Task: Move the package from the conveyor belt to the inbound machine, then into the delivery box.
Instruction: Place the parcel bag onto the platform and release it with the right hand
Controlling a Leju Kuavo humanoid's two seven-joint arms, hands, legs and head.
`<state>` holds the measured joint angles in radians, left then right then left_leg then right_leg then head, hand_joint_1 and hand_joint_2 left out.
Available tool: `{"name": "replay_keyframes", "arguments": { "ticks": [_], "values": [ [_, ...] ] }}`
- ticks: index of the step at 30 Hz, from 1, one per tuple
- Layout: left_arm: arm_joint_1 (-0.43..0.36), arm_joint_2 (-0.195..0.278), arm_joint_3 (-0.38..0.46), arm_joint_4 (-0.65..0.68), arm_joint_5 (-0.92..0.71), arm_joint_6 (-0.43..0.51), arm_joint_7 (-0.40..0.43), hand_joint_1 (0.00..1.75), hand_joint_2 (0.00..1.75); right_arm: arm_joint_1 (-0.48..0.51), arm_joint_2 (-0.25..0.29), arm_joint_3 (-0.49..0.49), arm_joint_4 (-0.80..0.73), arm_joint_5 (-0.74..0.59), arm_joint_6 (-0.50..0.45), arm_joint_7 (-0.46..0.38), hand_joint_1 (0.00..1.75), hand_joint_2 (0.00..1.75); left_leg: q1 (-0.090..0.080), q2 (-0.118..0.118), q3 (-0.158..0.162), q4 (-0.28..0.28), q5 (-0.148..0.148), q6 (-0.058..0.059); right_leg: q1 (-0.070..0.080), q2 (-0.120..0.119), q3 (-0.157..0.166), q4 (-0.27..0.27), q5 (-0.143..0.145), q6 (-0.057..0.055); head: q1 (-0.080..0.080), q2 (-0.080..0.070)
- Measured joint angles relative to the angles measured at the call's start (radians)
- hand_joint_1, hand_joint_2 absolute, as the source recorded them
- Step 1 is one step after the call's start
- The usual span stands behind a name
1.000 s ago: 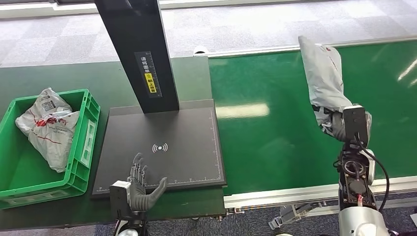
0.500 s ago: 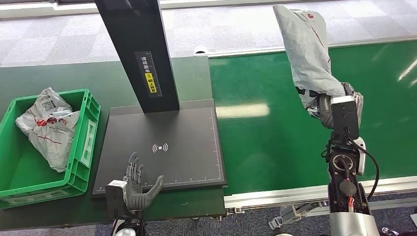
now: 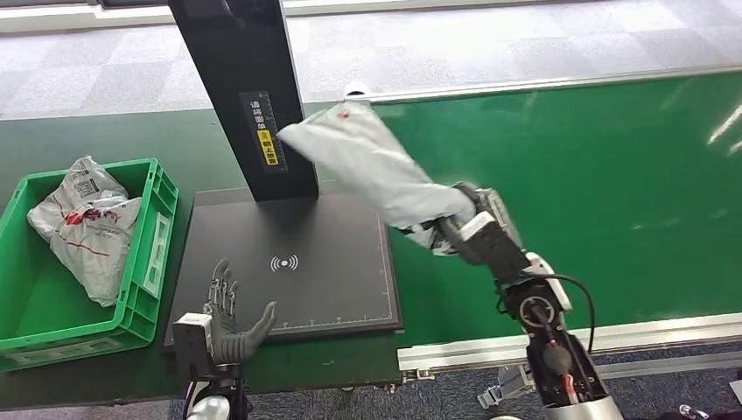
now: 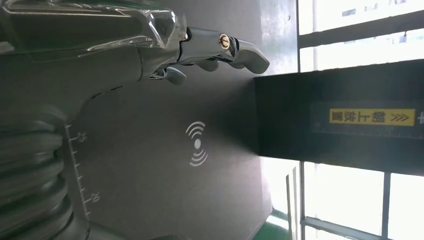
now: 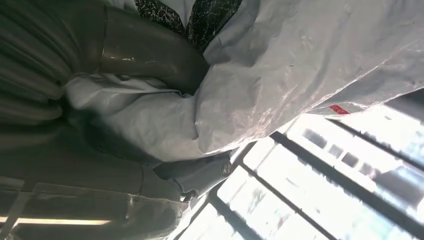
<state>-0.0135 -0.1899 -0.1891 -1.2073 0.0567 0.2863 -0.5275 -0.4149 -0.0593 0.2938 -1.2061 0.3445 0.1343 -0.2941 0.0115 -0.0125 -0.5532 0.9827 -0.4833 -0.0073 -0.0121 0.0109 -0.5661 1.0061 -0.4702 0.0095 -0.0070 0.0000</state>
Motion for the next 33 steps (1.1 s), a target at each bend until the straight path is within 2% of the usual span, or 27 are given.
{"name": "replay_keyframes", "arguments": {
  "ticks": [6,10,15,22,33],
  "values": [
    [-0.022,0.018,0.09,-0.092,-0.055,0.104,-0.024,0.0,1.75,0.041,0.09,0.248,0.153,0.126,-0.062,-0.095,1.75,1.75,0.001,0.0,-0.001,0.0,0.0,-0.001,0.001,0.0,-0.001,0.001,0.0,-0.001,0.0,0.0],
    [-0.01,0.025,0.161,-0.179,-0.082,0.105,-0.017,0.0,1.75,0.048,0.11,0.335,0.151,0.143,-0.076,-0.119,1.75,1.75,0.001,0.0,-0.001,0.0,0.0,-0.001,0.001,0.0,-0.001,0.0,-0.001,-0.001,0.0,0.0],
    [0.007,0.024,0.209,-0.251,-0.093,0.101,-0.032,0.0,1.75,0.048,0.117,0.376,0.108,0.144,-0.072,-0.131,1.75,1.75,0.0,0.0,-0.001,0.0,0.0,-0.001,0.0,0.0,-0.001,0.0,0.0,-0.001,0.001,0.0],
    [0.03,0.014,0.234,-0.345,-0.11,0.108,-0.036,0.0,1.75,0.048,0.129,0.401,0.059,0.163,-0.068,-0.12,1.75,1.75,0.0,0.0,-0.001,0.0,0.0,-0.001,0.0,0.0,-0.001,0.0,0.0,-0.001,0.0,0.0],
    [0.043,0.007,0.243,-0.381,-0.11,0.109,-0.036,0.0,1.75,0.048,0.129,0.411,0.049,0.169,-0.068,-0.119,1.75,1.75,0.0,0.0,-0.001,0.0,0.0,-0.001,0.0,0.0,-0.001,0.0,0.0,-0.001,0.0,0.0]
  ]
}}
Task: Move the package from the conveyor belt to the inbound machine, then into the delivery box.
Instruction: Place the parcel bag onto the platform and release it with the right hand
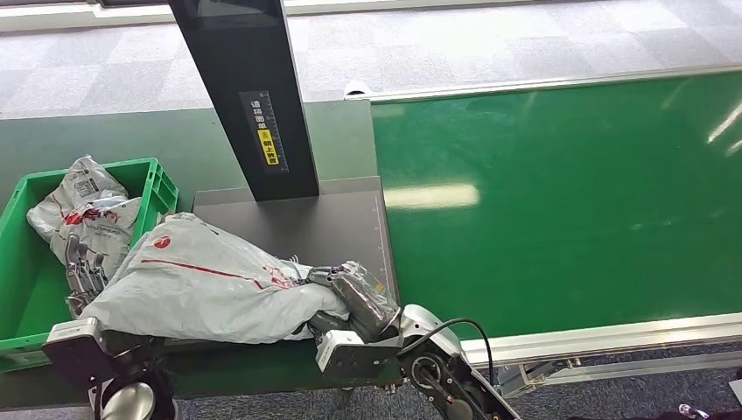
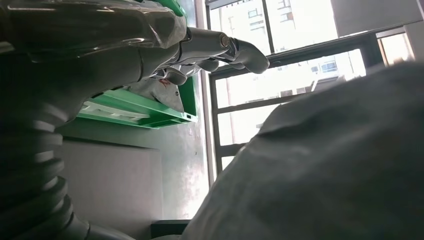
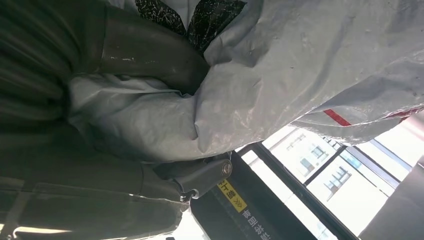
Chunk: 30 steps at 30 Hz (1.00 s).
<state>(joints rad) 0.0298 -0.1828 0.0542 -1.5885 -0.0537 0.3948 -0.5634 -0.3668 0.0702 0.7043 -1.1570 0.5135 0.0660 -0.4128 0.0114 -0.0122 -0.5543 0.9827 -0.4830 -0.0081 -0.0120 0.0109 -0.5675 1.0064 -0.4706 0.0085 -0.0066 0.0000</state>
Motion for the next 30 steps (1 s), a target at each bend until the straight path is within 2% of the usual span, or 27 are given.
{"name": "replay_keyframes", "arguments": {
  "ticks": [9,14,18,25,30],
  "values": [
    [0.006,-0.006,0.007,-0.014,-0.013,0.001,0.008,0.0,1.75,0.0,0.001,0.004,0.0,0.036,-0.033,0.026,1.75,1.75,0.0,0.0,0.0,0.0,0.0,0.0,0.0,0.0,0.0,0.0,0.0,0.0,0.0,0.0],
    [0.018,-0.012,0.015,-0.033,-0.021,0.003,0.016,0.0,1.75,-0.001,0.002,0.001,0.0,0.153,-0.147,0.087,1.75,1.75,0.0,0.0,0.0,0.0,0.0,0.0,0.0,0.0,0.0,0.0,0.0,0.0,0.0,0.0],
    [0.033,-0.016,0.021,-0.05,-0.027,-0.004,0.022,0.0,1.75,-0.018,-0.01,-0.052,0.012,0.191,-0.213,0.135,1.75,1.75,0.0,0.0,0.0,0.0,0.0,0.0,0.0,0.0,0.0,0.0,0.0,0.0,0.0,0.0],
    [0.036,-0.016,0.022,-0.051,-0.028,-0.01,0.022,0.0,1.75,-0.031,-0.018,-0.081,0.025,0.192,-0.225,0.143,1.75,1.75,0.0,0.0,0.0,0.0,0.0,0.0,-0.001,0.0,0.0,0.0,0.0,0.0,0.0,0.0],
    [0.03,-0.017,0.02,-0.039,-0.023,-0.019,0.019,0.0,1.75,-0.1,-0.063,-0.304,0.188,0.18,-0.231,0.051,1.75,1.75,-0.001,0.0,0.0,0.0,0.0,0.0,-0.001,0.0,0.0,0.0,0.001,0.0,0.0,0.0]
  ]
}}
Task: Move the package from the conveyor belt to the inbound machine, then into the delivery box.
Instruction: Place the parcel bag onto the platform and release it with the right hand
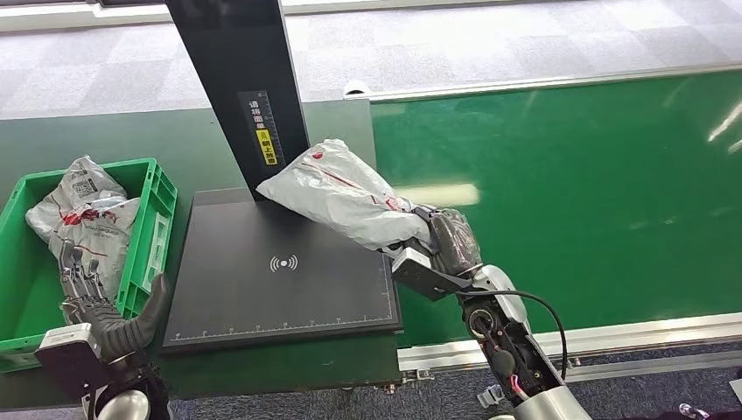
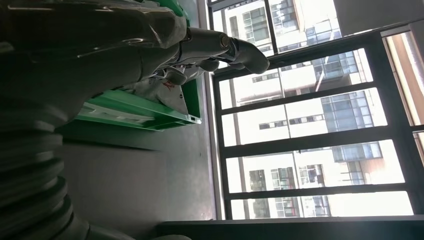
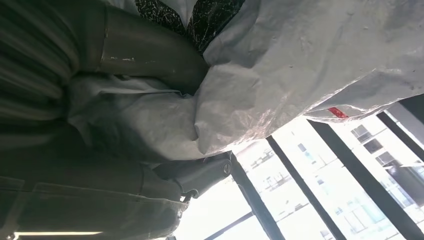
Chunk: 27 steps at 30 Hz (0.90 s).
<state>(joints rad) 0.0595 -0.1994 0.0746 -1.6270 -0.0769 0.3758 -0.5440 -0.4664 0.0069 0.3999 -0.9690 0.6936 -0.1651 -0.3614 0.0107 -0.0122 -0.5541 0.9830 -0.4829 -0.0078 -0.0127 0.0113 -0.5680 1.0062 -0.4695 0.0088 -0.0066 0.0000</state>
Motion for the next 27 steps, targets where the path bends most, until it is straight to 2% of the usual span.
{"name": "replay_keyframes", "arguments": {
  "ticks": [13,27],
  "values": [
    [-0.015,-0.001,-0.003,0.011,0.011,0.003,-0.005,0.0,1.75,-0.014,0.032,-0.061,0.059,0.045,0.028,-0.027,1.75,1.75,0.0,0.0,0.0,0.0,0.0,0.0,0.0,0.0,0.0,0.0,0.0,0.0,0.0,0.0],
    [-0.035,-0.003,-0.02,0.039,0.011,-0.008,-0.008,0.0,1.75,-0.043,0.121,0.019,0.054,0.068,0.085,-0.032,1.75,1.75,0.0,0.0,0.0,0.0,0.0,0.0,0.0,0.0,0.0,0.0,0.0,0.0,0.0,0.0]
  ]
}}
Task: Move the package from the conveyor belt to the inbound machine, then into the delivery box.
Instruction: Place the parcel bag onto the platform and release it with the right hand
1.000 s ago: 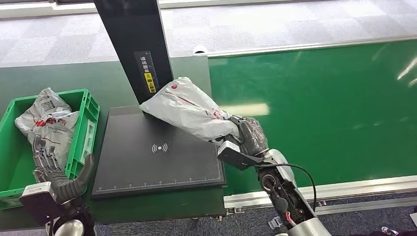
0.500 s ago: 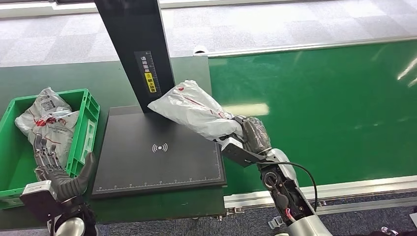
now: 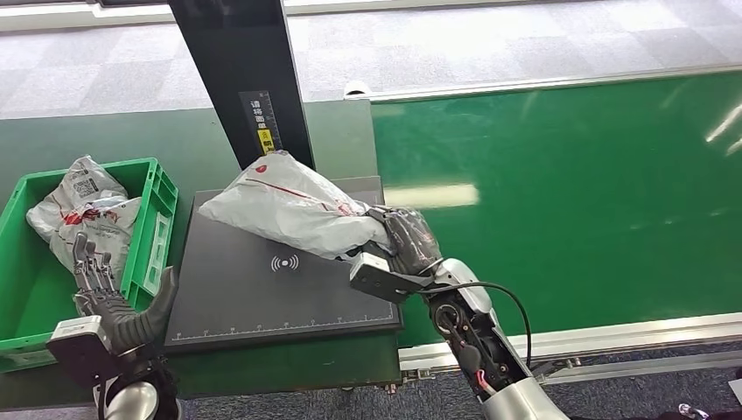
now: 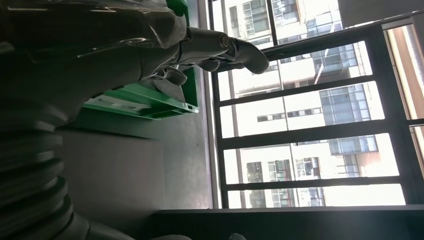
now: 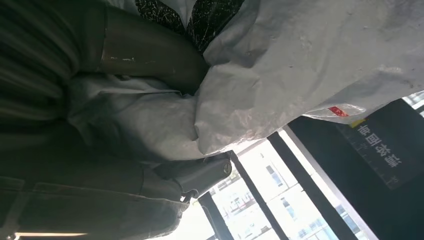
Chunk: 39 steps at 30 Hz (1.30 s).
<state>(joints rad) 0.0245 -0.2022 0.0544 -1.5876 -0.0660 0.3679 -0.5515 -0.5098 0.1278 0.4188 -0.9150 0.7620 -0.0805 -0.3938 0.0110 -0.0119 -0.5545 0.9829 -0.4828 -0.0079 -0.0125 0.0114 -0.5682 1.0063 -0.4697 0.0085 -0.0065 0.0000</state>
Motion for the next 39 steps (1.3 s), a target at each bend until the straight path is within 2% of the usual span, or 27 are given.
{"name": "replay_keyframes", "arguments": {
  "ticks": [1,2,4,5,6,13,24,29,36,39],
  "values": [
    [-0.001,0.0,0.0,0.001,0.0,0.001,0.0,0.0,1.75,-0.004,0.004,0.004,0.001,-0.004,0.002,0.003,1.65,1.75,0.0,0.0,0.0,0.0,0.0,0.0,0.0,0.0,0.0,0.0,0.0,0.0,0.0,0.0],
    [-0.003,0.0,-0.001,0.002,0.0,0.002,0.0,0.0,1.75,-0.009,0.006,0.008,0.003,-0.008,0.003,0.007,1.34,1.75,0.0,0.0,0.0,0.0,0.0,0.0,0.0,0.0,0.0,0.0,0.0,0.0,0.0,0.0],
    [-0.004,0.0,0.0,0.003,0.0,0.004,-0.001,0.0,1.75,-0.019,0.01,0.015,0.009,-0.016,0.003,0.016,0.46,1.75,0.0,0.0,0.0,0.0,0.0,0.0,0.0,0.0,0.0,0.0,0.0,0.0,0.0,0.0],
    [-0.005,0.0,0.0,0.003,0.0,0.004,-0.001,0.0,1.75,-0.023,0.012,0.017,0.013,-0.019,0.002,0.019,0.12,1.75,0.0,0.0,0.0,0.0,0.0,0.0,0.0,0.0,0.0,0.0,0.0,0.0,0.0,0.0],
    [-0.005,0.0,0.0,0.004,0.0,0.005,-0.001,0.0,1.75,-0.028,0.013,0.019,0.019,-0.023,0.002,0.021,0.0,1.75,0.0,0.0,0.0,0.0,0.0,0.0,0.0,0.0,0.0,0.0,0.0,0.0,0.0,0.0],
    [-0.006,0.0,0.003,0.006,0.001,0.006,-0.007,0.0,1.75,-0.057,0.02,0.026,0.074,-0.072,0.02,0.043,0.0,1.75,0.0,0.0,0.0,0.0,0.0,0.0,0.0,0.0,0.0,0.0,0.0,0.0,0.0,0.0],
    [-0.011,0.001,-0.02,0.013,-0.028,-0.025,-0.009,0.0,1.75,-0.072,0.02,0.019,0.122,-0.166,0.059,0.009,0.0,1.75,0.0,0.0,0.0,0.0,0.0,0.0,0.0,0.0,0.0,0.0,0.0,0.0,0.0,0.0],
    [-0.033,0.008,-0.108,0.032,-0.15,-0.104,0.025,0.0,1.75,-0.06,0.019,0.007,0.095,-0.236,0.084,-0.028,0.0,1.75,0.0,0.0,0.0,0.0,0.0,0.0,0.0,0.0,0.0,0.0,0.0,0.0,0.0,0.0],
    [-0.111,0.017,-0.263,0.126,-0.344,-0.163,0.07,0.0,1.75,0.028,0.004,-0.025,-0.097,-0.434,0.185,-0.048,0.0,1.75,0.0,0.0,0.0,0.0,0.0,0.0,0.0,0.0,-0.001,0.0,0.0,0.0,0.0,0.0],
    [-0.164,0.02,-0.318,0.197,-0.409,-0.174,0.083,0.0,1.75,0.079,-0.01,-0.042,-0.189,-0.482,0.184,-0.05,0.0,1.75,0.0,0.0,0.0,0.0,0.0,0.0,0.0,0.0,-0.001,0.0,0.0,0.0,0.0,0.0]
  ]
}}
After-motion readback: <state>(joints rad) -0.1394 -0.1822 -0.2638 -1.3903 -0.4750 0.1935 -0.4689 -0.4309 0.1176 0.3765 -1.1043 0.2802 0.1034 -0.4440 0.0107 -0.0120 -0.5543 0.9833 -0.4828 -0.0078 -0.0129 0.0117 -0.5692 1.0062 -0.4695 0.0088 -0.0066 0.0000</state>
